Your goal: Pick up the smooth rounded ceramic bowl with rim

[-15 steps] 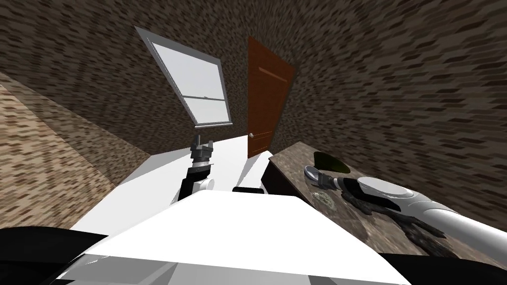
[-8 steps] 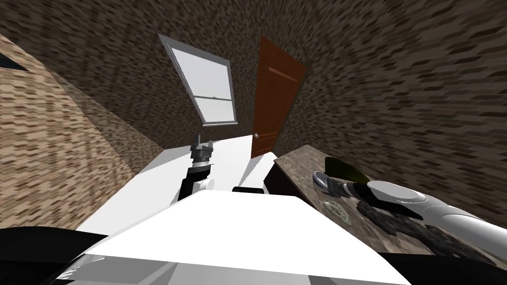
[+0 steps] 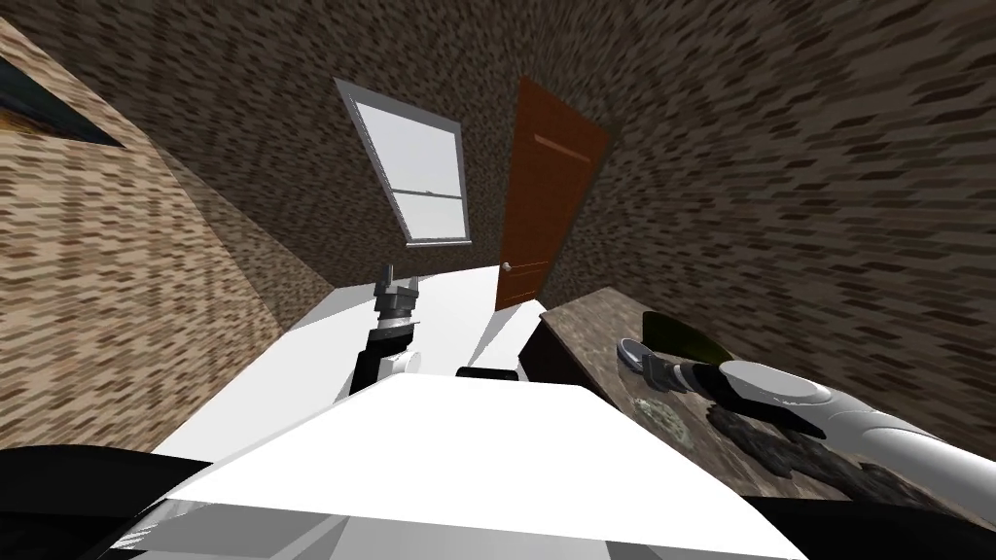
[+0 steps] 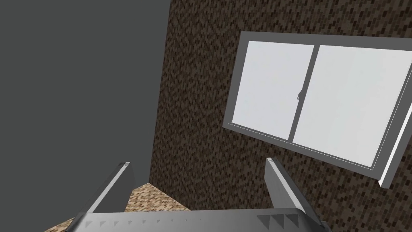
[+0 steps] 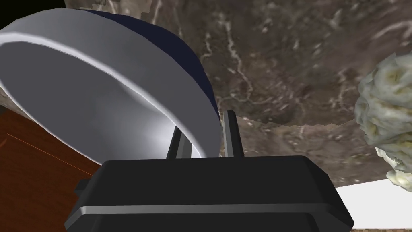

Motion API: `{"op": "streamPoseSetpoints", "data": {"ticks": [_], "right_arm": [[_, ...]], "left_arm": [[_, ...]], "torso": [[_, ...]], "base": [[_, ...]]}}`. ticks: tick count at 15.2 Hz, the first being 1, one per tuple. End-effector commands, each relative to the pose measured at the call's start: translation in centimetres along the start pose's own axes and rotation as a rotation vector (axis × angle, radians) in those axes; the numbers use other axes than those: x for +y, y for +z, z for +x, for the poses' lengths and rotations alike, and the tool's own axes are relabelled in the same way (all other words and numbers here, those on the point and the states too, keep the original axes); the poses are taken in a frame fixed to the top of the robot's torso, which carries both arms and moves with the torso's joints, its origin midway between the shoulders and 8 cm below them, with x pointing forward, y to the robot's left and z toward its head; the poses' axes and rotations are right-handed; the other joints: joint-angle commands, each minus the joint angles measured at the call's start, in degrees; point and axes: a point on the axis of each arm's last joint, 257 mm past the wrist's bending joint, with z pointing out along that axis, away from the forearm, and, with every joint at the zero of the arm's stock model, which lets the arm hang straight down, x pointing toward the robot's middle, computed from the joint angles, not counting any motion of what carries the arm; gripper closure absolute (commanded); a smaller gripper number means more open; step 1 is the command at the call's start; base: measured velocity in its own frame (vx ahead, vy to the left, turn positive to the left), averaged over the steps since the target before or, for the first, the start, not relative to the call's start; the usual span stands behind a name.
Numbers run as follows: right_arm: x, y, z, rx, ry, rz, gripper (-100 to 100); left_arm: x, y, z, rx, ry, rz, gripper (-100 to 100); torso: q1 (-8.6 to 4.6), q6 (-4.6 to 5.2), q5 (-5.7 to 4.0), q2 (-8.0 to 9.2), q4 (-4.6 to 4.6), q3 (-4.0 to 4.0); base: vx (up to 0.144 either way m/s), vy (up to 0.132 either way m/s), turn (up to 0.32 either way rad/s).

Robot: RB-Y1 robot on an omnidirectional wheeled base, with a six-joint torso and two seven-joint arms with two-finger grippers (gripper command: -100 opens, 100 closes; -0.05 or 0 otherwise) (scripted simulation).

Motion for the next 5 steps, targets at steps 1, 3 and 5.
{"op": "streamPoseSetpoints", "data": {"ticks": [1, 3, 5], "right_arm": [[-0.4, -0.4, -0.3, -0.004, -0.018, -0.003, 100], [-1.2, -1.1, -1.2, -0.012, -0.049, -0.007, 100], [-1.3, -1.0, -1.0, -0.01, -0.045, -0.004, 100]], "left_arm": [[0.0, 0.0, 0.0, 0.0, 0.0, 0.0, 0], [0.0, 0.0, 0.0, 0.0, 0.0, 0.0, 0], [0.0, 0.0, 0.0, 0.0, 0.0, 0.0, 0]], "torso": [[0.0, 0.0, 0.0, 0.0, 0.0, 0.0], [0.06, 0.17, 0.06, -0.07, -0.04, -0.04], [0.23, 0.1, 0.11, -0.17, -0.06, -0.11]], "base": [[0.022, 0.001, -0.232], [0.053, 0.03, -0.322], [0.052, 0.045, -0.199]]}}
